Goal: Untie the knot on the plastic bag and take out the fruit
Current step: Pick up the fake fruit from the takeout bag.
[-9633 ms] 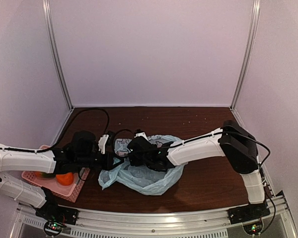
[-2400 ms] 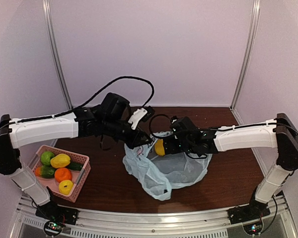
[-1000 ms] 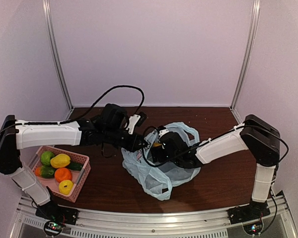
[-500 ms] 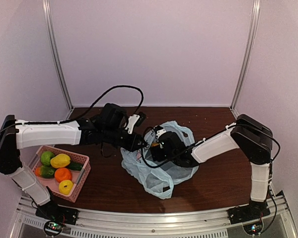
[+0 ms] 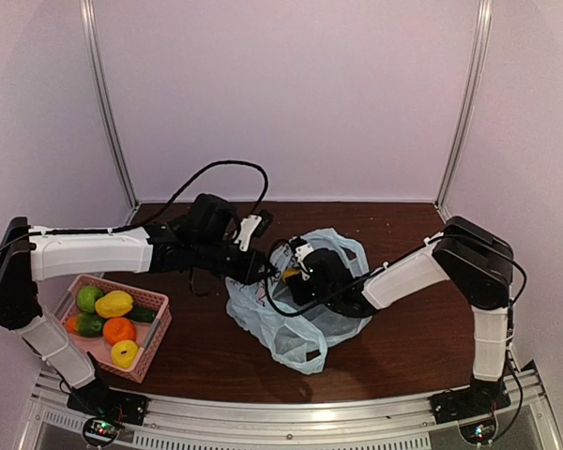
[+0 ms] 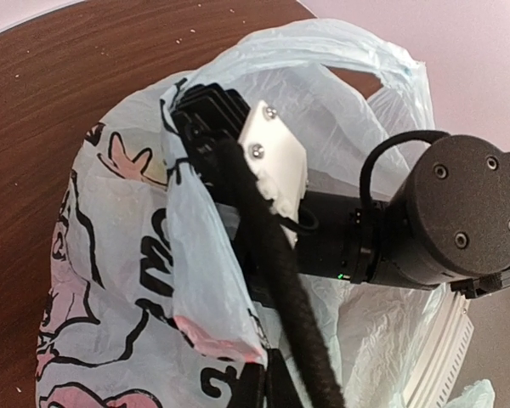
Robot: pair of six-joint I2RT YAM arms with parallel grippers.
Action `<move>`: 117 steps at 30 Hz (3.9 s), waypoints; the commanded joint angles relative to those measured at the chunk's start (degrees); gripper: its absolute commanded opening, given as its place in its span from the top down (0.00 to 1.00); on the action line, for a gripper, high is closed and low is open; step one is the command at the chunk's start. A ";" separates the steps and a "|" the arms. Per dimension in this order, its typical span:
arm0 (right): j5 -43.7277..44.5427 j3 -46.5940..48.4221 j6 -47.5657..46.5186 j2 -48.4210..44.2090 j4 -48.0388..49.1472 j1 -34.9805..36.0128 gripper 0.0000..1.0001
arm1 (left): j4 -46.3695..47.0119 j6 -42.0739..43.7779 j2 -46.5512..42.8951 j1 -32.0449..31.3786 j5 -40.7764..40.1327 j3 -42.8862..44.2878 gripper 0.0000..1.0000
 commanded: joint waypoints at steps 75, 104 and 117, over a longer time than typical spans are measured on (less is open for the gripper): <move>-12.25 1.58 0.24 1.93 12.63 -2.39 0.59 | 4.00 -1.79 -3.30 12.97 22.52 -4.29 1.00; -10.72 -7.71 0.08 -16.92 -3.99 7.21 0.60 | 1.97 3.47 3.91 10.14 23.93 0.47 1.00; -8.61 -5.98 2.02 -21.32 -6.64 7.67 0.60 | 0.17 3.38 2.77 10.42 17.73 -0.18 1.00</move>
